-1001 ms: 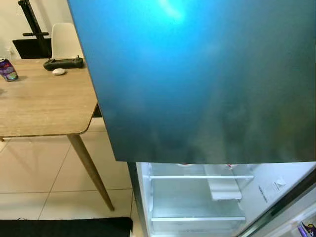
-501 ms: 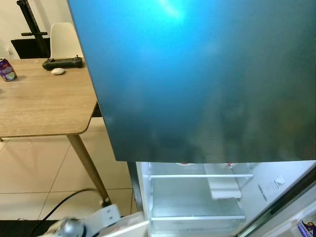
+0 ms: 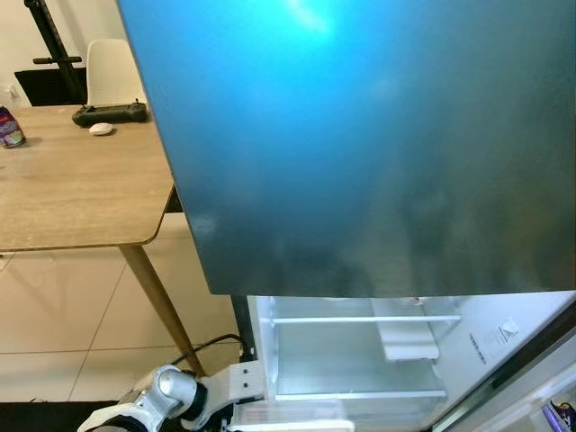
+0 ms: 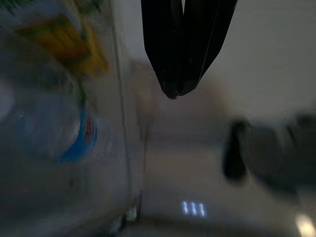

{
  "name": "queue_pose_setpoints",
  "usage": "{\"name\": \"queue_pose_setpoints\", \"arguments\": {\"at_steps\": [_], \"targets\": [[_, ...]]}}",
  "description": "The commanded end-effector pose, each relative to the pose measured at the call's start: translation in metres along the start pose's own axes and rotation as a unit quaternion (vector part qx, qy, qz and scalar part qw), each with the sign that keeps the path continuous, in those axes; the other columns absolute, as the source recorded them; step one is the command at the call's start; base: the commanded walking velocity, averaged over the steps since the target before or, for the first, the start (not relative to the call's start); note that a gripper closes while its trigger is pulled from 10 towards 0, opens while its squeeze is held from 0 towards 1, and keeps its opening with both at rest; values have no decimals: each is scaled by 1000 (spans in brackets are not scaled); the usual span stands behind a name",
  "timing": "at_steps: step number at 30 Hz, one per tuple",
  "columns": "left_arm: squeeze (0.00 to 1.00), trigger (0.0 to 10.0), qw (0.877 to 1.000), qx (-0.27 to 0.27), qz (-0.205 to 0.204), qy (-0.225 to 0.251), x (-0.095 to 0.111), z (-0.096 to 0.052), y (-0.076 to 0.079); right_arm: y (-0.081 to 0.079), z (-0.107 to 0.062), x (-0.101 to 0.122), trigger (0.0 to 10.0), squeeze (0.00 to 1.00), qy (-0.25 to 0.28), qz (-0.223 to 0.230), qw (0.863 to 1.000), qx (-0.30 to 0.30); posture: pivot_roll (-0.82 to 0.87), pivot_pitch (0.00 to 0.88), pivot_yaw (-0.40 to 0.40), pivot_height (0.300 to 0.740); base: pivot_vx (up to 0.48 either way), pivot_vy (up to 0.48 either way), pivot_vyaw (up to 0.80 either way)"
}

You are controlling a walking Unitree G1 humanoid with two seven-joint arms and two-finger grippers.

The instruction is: Restocking fridge

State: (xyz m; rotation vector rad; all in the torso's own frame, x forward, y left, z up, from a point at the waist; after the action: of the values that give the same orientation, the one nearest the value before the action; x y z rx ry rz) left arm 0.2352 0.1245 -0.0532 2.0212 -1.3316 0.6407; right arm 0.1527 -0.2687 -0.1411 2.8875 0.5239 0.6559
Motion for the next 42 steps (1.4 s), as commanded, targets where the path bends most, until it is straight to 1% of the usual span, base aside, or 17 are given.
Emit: {"name": "queue_pose_setpoints", "arguments": {"at_steps": [1,5,8,9,10,11,12,14,16,17,18,21,26,27,28,36,42], "targets": [[0,10000,996,36,35,79,45,2,-14,4,0,38,10000,0,83,52,995,29,-55,0,-17,740,0,0,0],[0,10000,990,62,21,123,60,5,-19,9,-9,87,10000,0,198,105,971,84,-65,0,-16,740,0,0,0],[0,10000,982,76,-24,174,70,7,-22,16,-30,138,10000,0,319,118,929,148,-69,0,-19,740,0,0,0],[0,10000,982,76,-24,174,70,7,-22,16,-30,138,10000,0,319,118,929,148,-69,0,-19,740,0,0,0],[0,10000,979,79,-34,186,73,8,-23,18,-45,156,10000,1000,372,122,900,189,-66,0,-24,740,0,0,0],[0,10000,978,79,-35,187,73,8,-23,18,-50,161,10000,1000,389,122,890,204,-66,0,-24,740,0,0,0],[0,10000,978,79,-35,187,73,8,-23,18,-50,161,10000,1000,389,122,890,204,-66,0,-24,740,0,0,0],[0,10000,981,70,-33,179,70,10,-18,23,-68,176,10000,1000,435,110,861,240,-67,0,-23,740,0,0,0],[0,10000,985,61,-34,161,59,10,-16,22,-95,188,10000,1000,476,60,823,305,-69,0,-19,740,0,0,0],[0,10000,985,61,-34,160,59,10,-15,21,-98,188,10000,1000,479,53,818,313,-69,0,-19,740,0,0,0],[0,10000,985,61,-34,160,59,10,-15,21,-98,188,10000,1000,479,53,818,313,-69,0,-19,740,0,0,0],[0,10000,988,39,-38,146,51,8,-11,4,-109,193,10000,1000,468,-31,807,358,-69,0,-16,740,0,0,0],[0,10000,989,33,-39,142,50,7,-10,-6,-111,192,10000,1000,454,-64,804,379,-69,0,-15,740,0,0,0],[0,10000,991,10,-38,129,46,7,-5,-30,-98,170,10000,1000,369,-174,816,409,-67,0,-14,740,0,0,0],[0,10000,992,-3,-38,124,45,7,-2,-36,-91,160,10000,1000,337,-212,819,413,-66,0,-11,740,0,0,0],[0,10000,992,-24,-34,115,42,6,4,-35,-101,161,10000,1000,331,-215,809,434,-59,0,-7,740,0,0,0],[0,10000,992,-48,-25,113,41,5,11,-47,-99,155,10000,1000,317,-223,803,452,-55,0,-3,740,0,0,0]]}}
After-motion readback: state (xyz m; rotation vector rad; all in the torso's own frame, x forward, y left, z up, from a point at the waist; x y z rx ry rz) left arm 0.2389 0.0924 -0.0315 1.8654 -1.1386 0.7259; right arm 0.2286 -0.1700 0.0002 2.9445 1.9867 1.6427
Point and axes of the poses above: a point about 5 cm out from each wrist's last joint towards the gripper, its own z axis pointing out of the wrist towards the gripper, its own x axis along the axis of the wrist's last joint, y = z × x, the point moved 6 cm from there along z, pointing out of the wrist towards the gripper, and after that the axes turned 14 degrees about -z, right-handed, at the moved point
